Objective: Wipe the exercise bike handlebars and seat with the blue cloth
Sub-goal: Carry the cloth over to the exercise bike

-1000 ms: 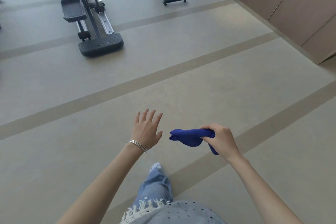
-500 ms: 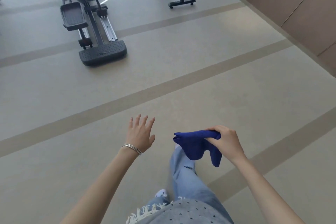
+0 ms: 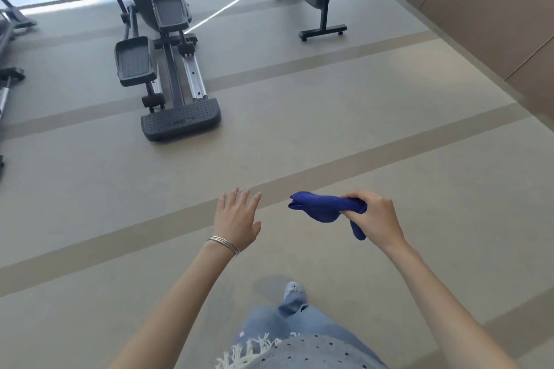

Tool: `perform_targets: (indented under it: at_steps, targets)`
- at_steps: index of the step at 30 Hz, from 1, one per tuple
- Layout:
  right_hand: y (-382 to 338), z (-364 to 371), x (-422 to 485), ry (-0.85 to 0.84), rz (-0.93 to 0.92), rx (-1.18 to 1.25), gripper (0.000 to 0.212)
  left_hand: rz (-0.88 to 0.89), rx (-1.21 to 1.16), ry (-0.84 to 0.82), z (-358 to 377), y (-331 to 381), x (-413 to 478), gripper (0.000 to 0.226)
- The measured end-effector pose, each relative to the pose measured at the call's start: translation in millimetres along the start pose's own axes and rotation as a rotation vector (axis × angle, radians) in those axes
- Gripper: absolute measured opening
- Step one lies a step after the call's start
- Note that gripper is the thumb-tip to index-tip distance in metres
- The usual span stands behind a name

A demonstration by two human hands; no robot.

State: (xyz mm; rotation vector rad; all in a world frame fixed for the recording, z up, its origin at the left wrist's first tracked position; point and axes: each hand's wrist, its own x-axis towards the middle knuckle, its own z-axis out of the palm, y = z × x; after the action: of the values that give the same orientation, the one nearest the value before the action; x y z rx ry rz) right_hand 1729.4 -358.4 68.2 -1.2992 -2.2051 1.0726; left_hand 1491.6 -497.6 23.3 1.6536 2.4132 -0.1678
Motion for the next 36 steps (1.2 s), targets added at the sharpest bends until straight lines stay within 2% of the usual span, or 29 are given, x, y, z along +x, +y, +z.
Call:
perform_targets:
  at_steps: [8, 14, 26, 36]
  targets:
    - [13, -11, 95, -0.052, 0.096, 0.010, 0.031, 0.030, 0.013, -0.069, -15, 2, 111, 0.065]
    - [11, -3, 191, -0.073, 0.154, -0.020, 0.025, 0.114, 0.087, -0.095, -30, -21, 221, 0.064]
    - [-55, 3, 420, 0.080, 0.093, -0.012, 0.015, 0.157, 0.106, -0.049, -112, -105, 438, 0.063]
    - [-51, 15, 559, -0.041, 0.112, -0.008, 0.023, 0.137, 0.048, -0.077, -122, -124, 565, 0.062]
